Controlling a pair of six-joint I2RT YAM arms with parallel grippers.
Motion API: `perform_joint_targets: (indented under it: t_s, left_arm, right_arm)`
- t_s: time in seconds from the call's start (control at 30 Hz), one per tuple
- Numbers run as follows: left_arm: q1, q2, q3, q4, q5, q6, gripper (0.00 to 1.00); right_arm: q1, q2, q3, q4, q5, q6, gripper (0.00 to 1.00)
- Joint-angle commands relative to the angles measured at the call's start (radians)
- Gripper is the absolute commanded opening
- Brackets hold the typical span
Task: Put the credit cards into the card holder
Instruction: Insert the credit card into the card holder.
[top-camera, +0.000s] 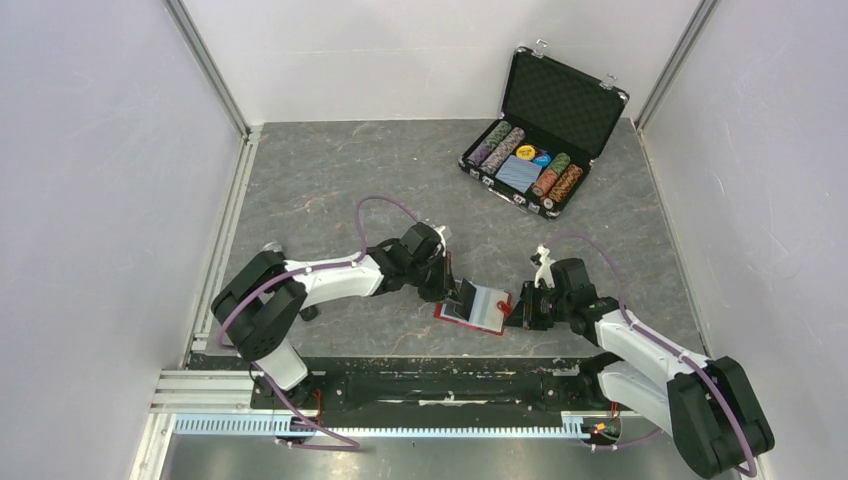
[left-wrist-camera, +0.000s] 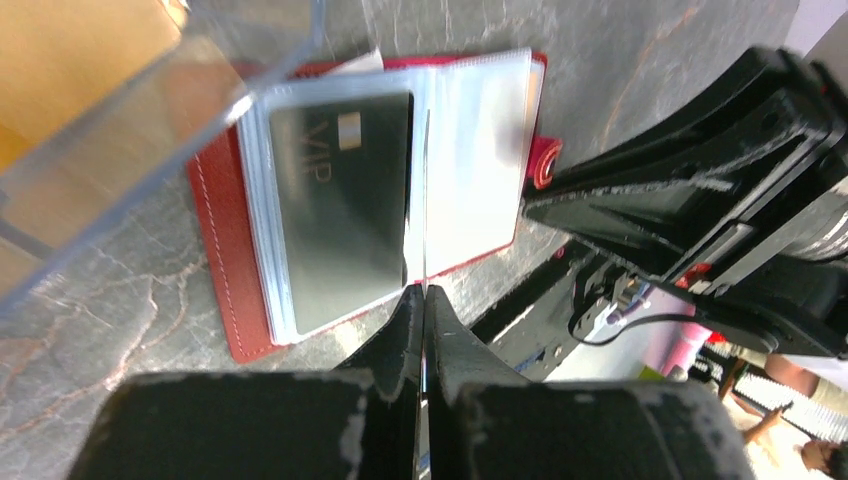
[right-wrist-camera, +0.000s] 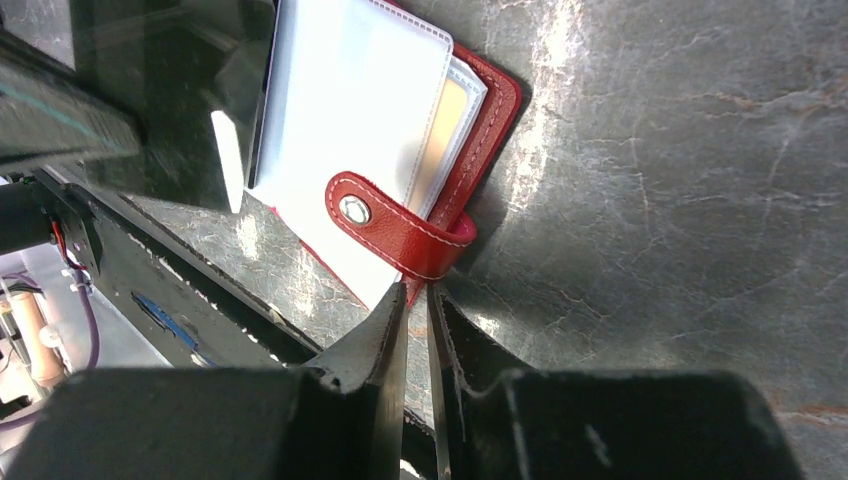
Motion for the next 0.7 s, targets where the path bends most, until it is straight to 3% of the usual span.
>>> perform_joint_targets:
  t_s: [0.0, 0.2, 0.67]
  left_arm:
    - [0.018, -0.028, 0.013, 0.103, -0.062, -0.016, 0.02]
    - [0.039, 0.029, 0.005, 0.206, -0.089, -0.02, 0.02]
    - [0.033, 0.182, -0.018, 0.408, 0.003, -0.109, 0.02]
  right_arm:
    - [0.005, -0.016, -0.032, -0.034, 0.042, -0.018, 0.16]
    - [0.005, -0.015, -0.045, -0.011, 0.018, -0.002, 0.16]
    - [0.005, -0.03, -0.061, -0.006, 0.006, 0.012, 0.16]
